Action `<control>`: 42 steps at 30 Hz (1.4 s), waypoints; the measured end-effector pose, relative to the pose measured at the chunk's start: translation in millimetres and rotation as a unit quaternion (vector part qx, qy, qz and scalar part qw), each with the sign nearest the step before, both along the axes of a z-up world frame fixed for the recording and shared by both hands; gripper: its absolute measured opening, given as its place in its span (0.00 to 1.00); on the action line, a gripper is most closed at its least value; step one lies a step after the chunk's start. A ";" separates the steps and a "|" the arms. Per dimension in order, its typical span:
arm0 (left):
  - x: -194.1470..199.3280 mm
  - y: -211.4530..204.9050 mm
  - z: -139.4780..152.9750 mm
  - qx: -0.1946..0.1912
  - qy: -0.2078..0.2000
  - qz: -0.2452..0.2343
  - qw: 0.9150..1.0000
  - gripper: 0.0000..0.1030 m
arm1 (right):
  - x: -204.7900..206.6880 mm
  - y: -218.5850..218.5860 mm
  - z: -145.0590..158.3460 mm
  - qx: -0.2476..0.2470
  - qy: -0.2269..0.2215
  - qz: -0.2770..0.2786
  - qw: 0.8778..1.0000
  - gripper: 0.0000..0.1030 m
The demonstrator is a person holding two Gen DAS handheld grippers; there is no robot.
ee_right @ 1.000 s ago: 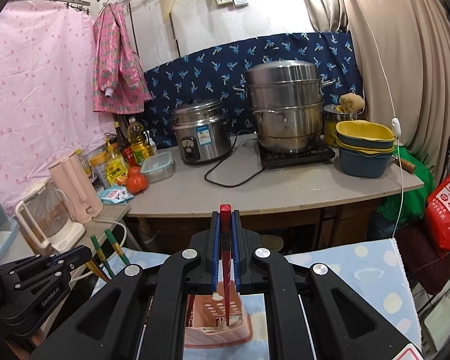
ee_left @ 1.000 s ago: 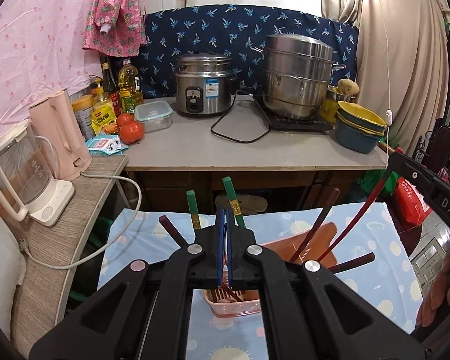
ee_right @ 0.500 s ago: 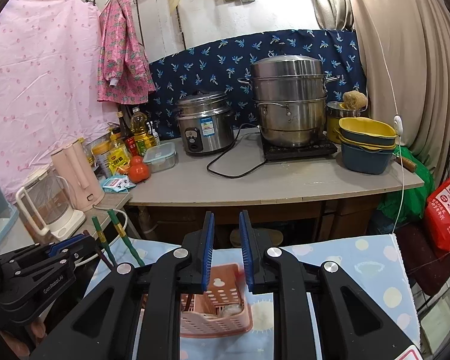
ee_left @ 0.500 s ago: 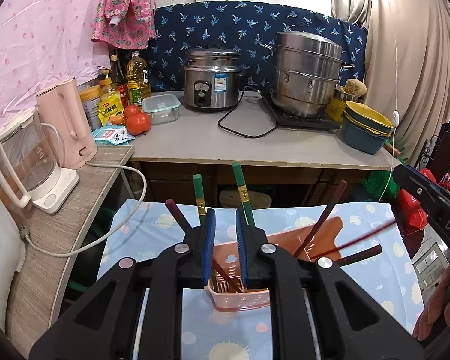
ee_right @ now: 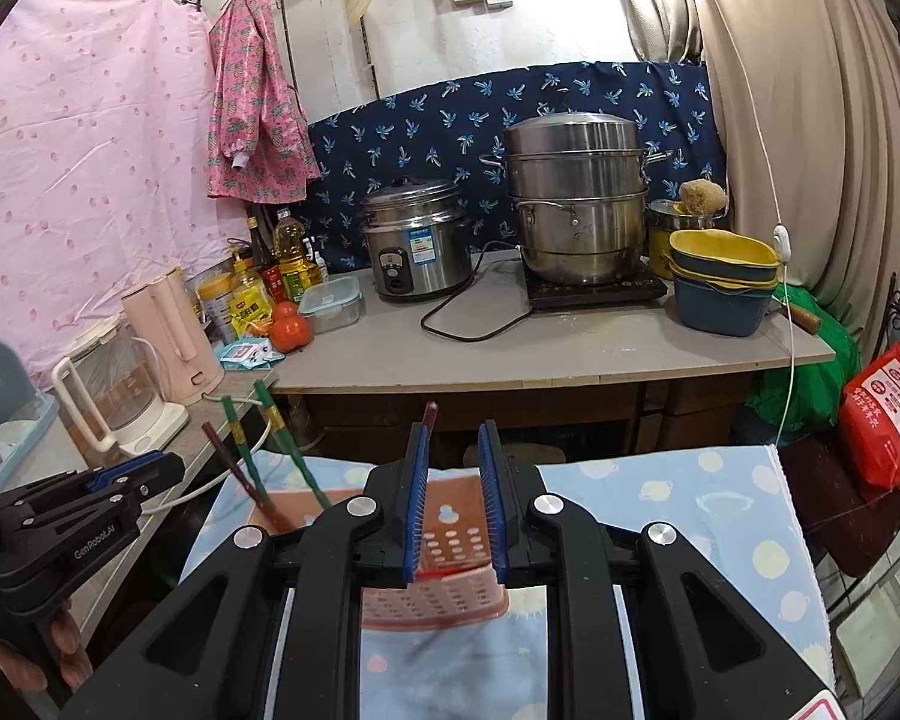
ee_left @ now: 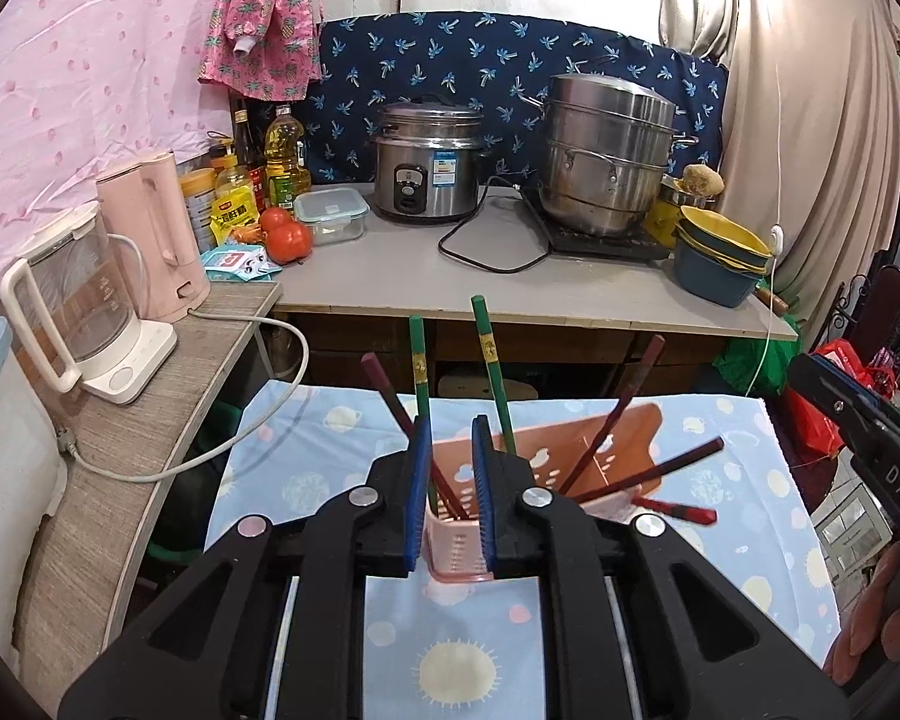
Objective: Organize utensils
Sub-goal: 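Open both tools to drop the spoon and chopstick into the basket, then move both tools back toward the last two chopsticks on the cloth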
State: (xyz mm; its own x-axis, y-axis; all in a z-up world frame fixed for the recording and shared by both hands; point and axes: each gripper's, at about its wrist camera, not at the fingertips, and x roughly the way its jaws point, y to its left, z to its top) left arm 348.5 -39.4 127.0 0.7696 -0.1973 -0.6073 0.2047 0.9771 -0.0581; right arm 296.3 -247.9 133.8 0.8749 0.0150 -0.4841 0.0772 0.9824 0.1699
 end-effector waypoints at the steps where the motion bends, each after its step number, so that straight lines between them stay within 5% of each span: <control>1: -5.3 1.4 -0.1 -0.001 0.000 0.000 1.000 0.13 | -4.6 0.8 -0.9 0.001 0.001 0.001 1.000 0.17; 8: -47.8 11.8 -13.3 0.001 0.010 -0.004 1.000 0.14 | -53.2 14.7 -19.7 -0.005 0.022 0.015 1.000 0.17; 21: -119.8 27.4 -79.8 0.003 0.074 0.008 0.997 0.14 | -147.8 45.8 -81.2 0.007 0.087 0.045 0.995 0.17; 42: -221.1 32.8 -153.0 0.006 0.142 0.005 0.990 0.14 | -238.9 78.5 -168.6 0.012 0.188 0.073 0.979 0.17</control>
State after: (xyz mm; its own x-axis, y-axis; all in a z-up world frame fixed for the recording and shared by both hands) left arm 127.4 -6.6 -26.0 0.5697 -0.1820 -0.8015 0.1717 0.9800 -0.1005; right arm 57.3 -169.4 -34.8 0.6226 0.1422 -0.7695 -0.0025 0.9837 0.1797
